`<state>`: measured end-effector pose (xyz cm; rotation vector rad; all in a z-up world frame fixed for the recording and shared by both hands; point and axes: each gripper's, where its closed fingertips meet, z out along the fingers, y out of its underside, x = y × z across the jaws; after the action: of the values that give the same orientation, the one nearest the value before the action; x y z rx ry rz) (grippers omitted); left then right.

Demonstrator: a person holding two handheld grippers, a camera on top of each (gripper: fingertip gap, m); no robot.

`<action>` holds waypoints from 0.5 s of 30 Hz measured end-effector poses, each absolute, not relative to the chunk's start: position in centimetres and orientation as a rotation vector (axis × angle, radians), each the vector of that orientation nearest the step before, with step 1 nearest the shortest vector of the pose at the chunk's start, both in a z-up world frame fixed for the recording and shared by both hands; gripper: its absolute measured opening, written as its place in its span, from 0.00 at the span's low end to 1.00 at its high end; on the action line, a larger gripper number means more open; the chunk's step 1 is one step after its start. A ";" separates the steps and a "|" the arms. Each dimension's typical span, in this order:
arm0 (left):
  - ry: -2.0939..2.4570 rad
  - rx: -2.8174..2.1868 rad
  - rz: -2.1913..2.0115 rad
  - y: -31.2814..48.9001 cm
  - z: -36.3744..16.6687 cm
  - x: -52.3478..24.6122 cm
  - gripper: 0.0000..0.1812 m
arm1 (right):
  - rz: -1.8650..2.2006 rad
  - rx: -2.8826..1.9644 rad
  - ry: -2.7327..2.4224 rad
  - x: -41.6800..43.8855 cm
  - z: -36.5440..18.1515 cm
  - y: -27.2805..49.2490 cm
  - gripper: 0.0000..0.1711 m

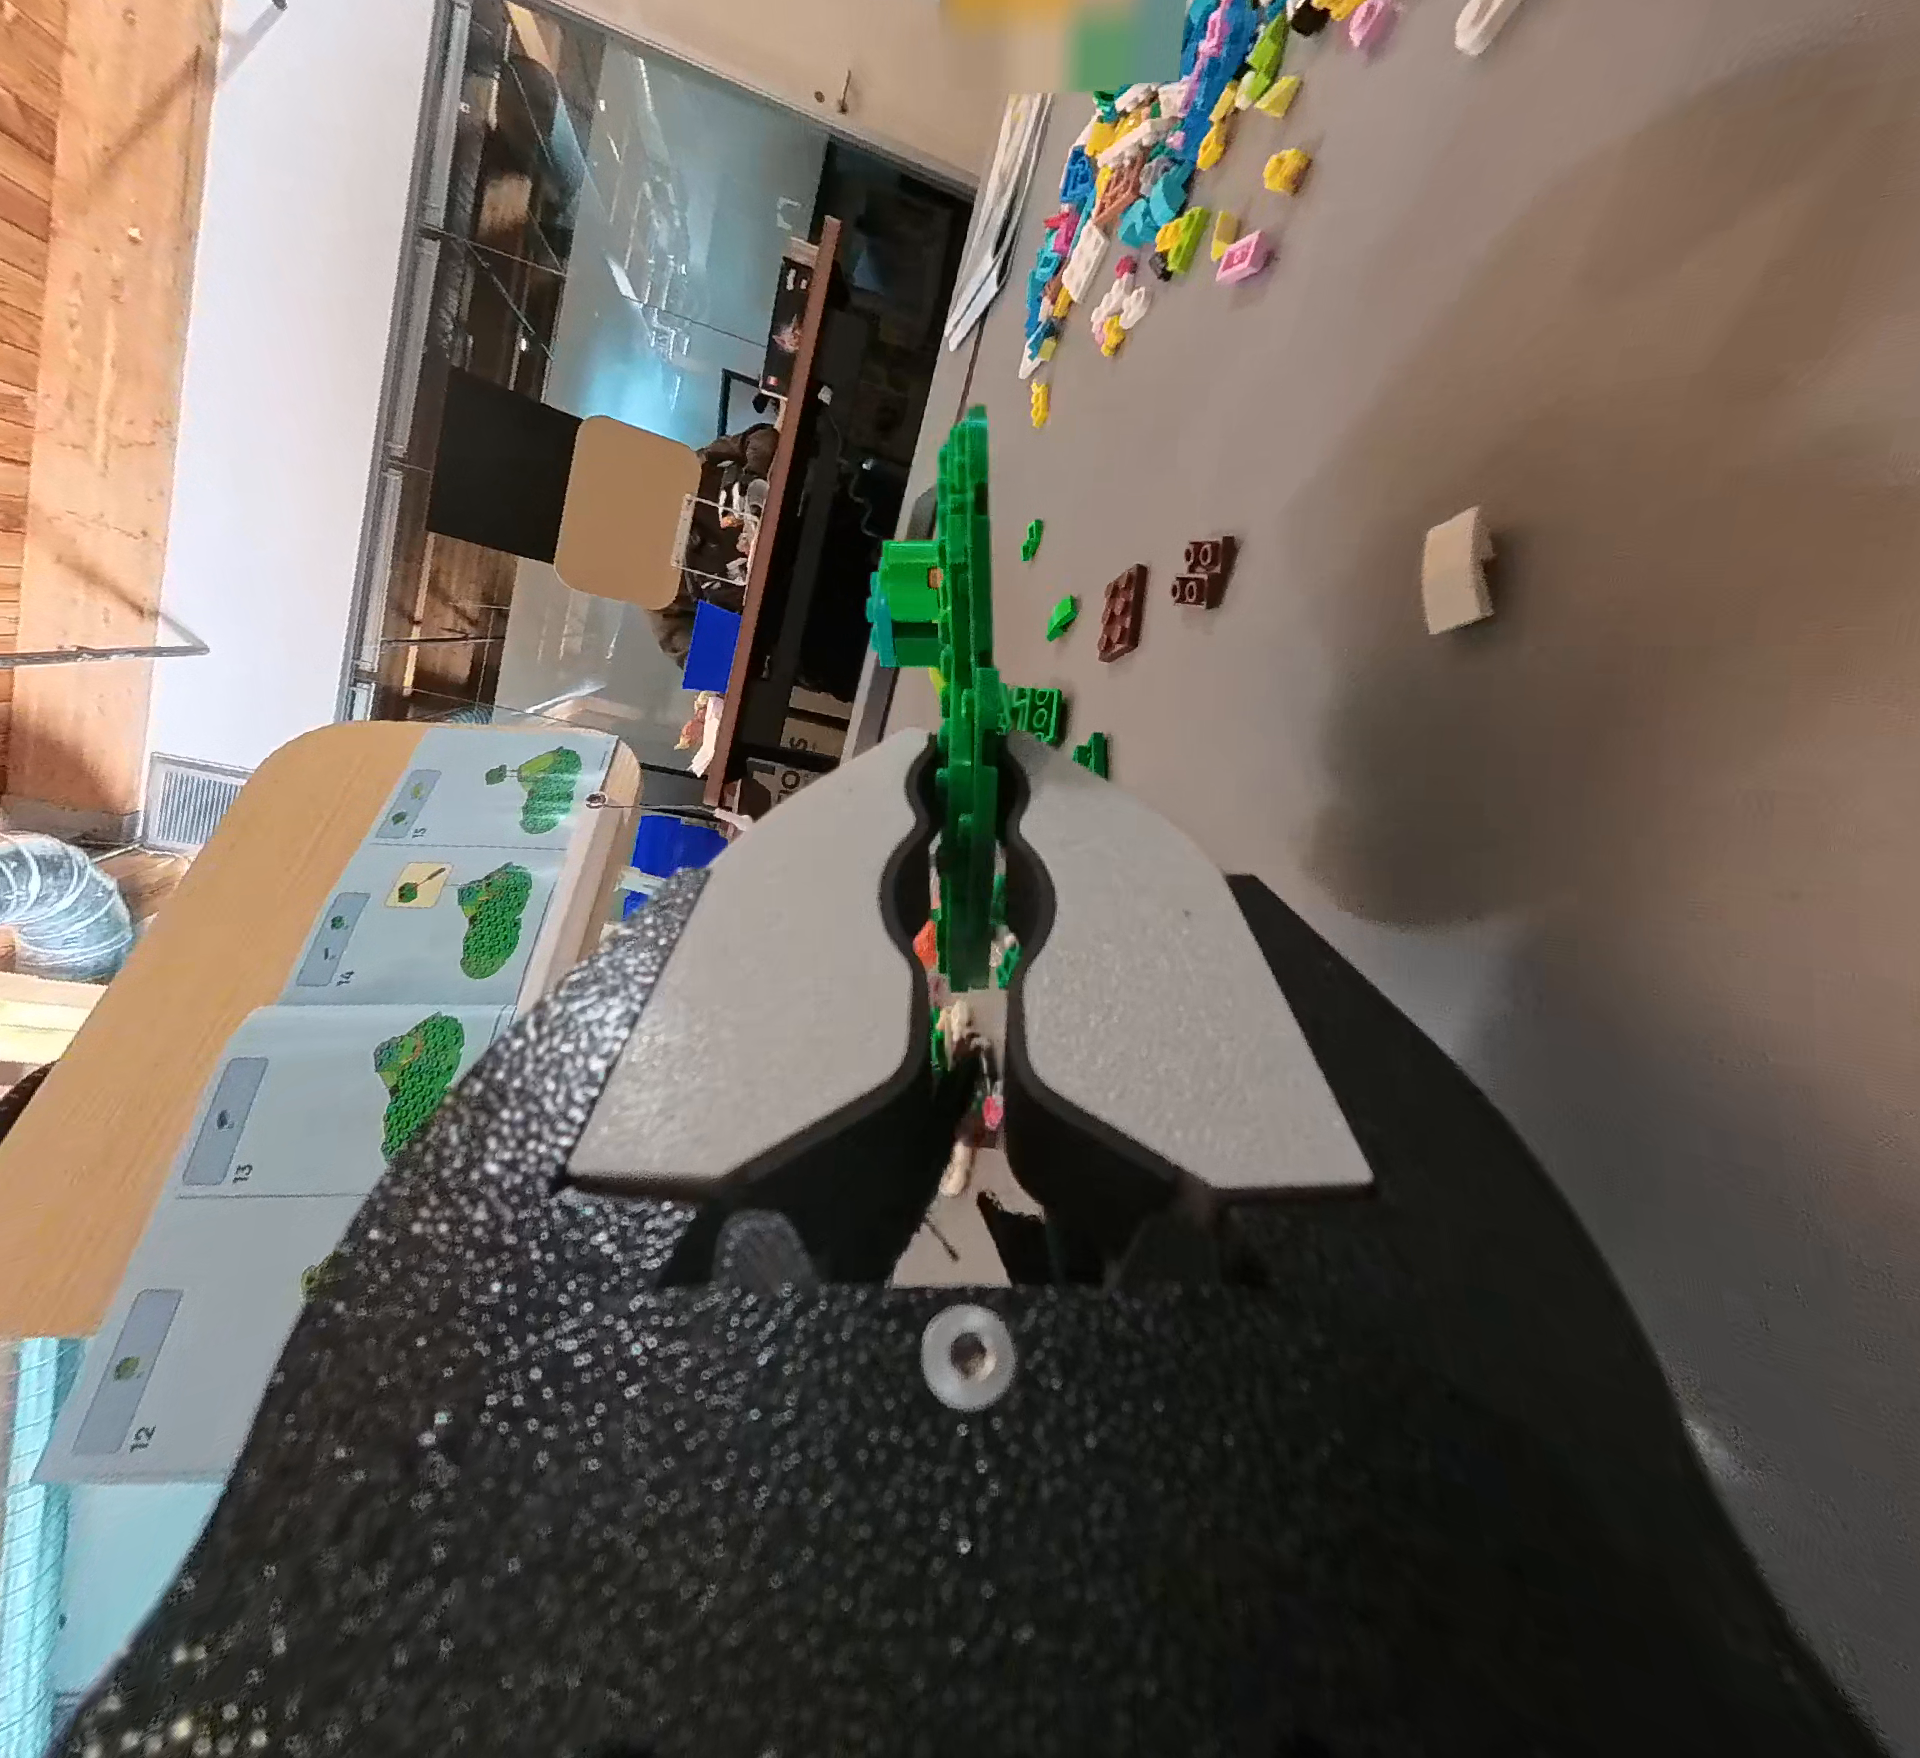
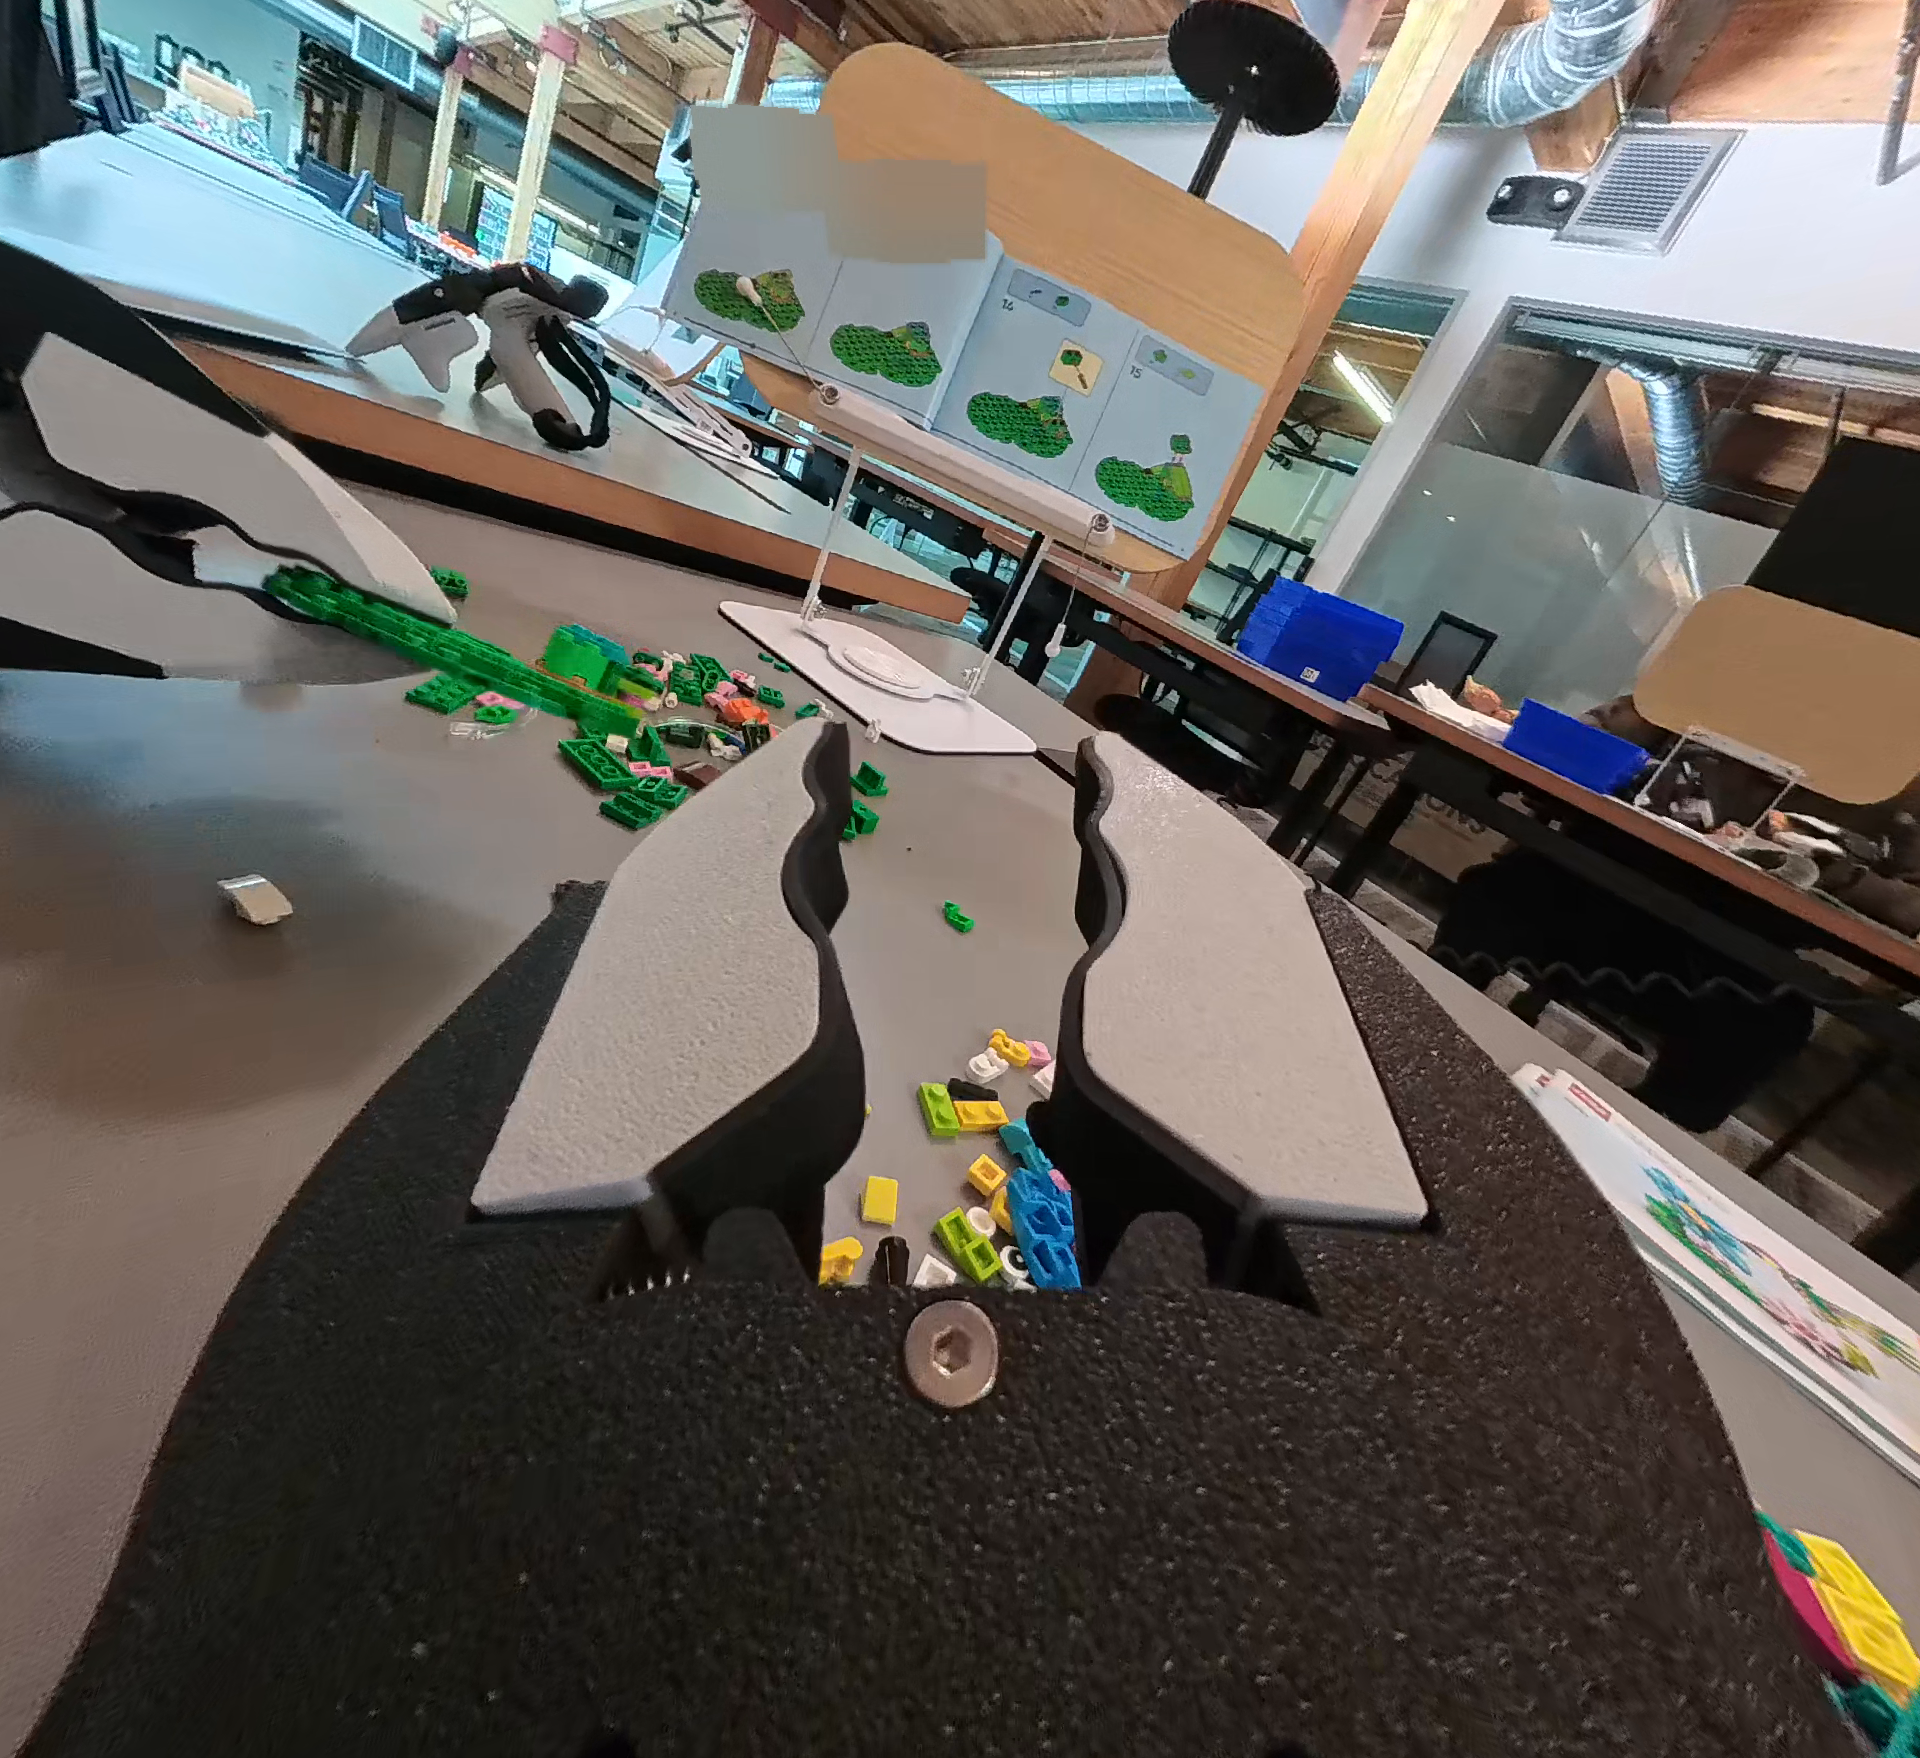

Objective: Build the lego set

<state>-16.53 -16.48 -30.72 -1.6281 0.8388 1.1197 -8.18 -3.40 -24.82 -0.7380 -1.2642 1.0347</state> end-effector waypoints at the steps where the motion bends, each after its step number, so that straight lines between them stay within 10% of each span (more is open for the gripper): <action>1: 0.844 -1.628 1.122 -16.5 -30.8 -16.5 0.04 | 1.031 -0.735 -1.267 -8.2 -24.8 -3.4 0.23; 15: 0.865 -1.643 1.128 -16.4 -31.1 -16.5 0.04 | 1.003 -0.715 -1.295 -8.3 -25.0 -3.7 0.19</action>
<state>-16.55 -16.36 -31.05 -1.6427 0.8655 1.1280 -8.27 -3.75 -25.03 -0.7152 -1.2954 1.0030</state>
